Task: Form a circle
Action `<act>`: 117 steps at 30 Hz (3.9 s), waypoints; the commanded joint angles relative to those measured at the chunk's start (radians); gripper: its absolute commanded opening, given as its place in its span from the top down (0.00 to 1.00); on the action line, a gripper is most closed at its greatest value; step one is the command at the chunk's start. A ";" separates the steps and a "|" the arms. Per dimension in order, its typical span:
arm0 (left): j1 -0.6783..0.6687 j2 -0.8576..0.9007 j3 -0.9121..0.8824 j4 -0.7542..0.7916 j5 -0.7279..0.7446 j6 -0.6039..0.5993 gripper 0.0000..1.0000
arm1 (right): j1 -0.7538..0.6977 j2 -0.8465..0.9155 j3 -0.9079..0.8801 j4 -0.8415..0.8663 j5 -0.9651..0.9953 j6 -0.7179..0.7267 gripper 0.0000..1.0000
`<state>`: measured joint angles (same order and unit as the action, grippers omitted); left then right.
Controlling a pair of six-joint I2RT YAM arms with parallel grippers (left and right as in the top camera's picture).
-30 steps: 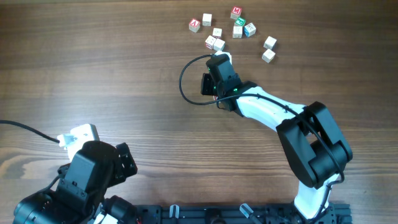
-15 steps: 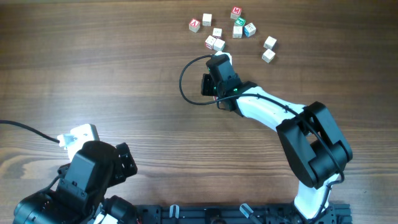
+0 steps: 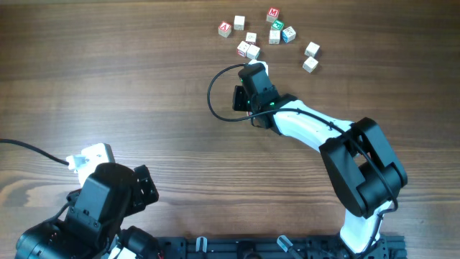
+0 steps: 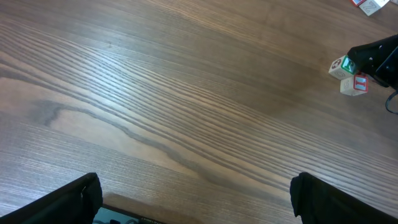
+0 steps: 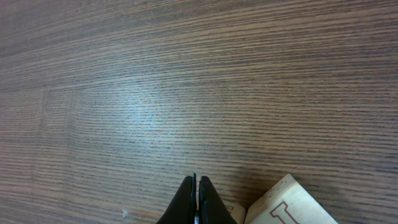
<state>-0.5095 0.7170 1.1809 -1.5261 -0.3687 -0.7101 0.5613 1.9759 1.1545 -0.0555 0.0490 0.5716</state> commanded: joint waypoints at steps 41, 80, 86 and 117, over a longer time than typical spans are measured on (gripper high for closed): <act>0.001 0.002 -0.004 -0.001 0.001 -0.013 0.00 | 0.038 0.004 0.084 -0.113 -0.002 -0.046 0.96; 0.001 0.002 -0.004 -0.001 0.001 -0.013 0.00 | 0.038 0.030 0.084 -0.065 -0.025 -0.045 0.95; 0.001 0.002 -0.004 -0.001 0.001 -0.013 0.00 | 0.038 0.031 0.083 -0.066 -0.025 -0.046 0.95; 0.001 0.002 -0.004 -0.001 0.001 -0.013 0.00 | 0.038 0.047 0.082 -0.064 -0.020 -0.044 0.95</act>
<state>-0.5095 0.7170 1.1809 -1.5261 -0.3687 -0.7101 0.5995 2.0041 1.2182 -0.1162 0.0330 0.5362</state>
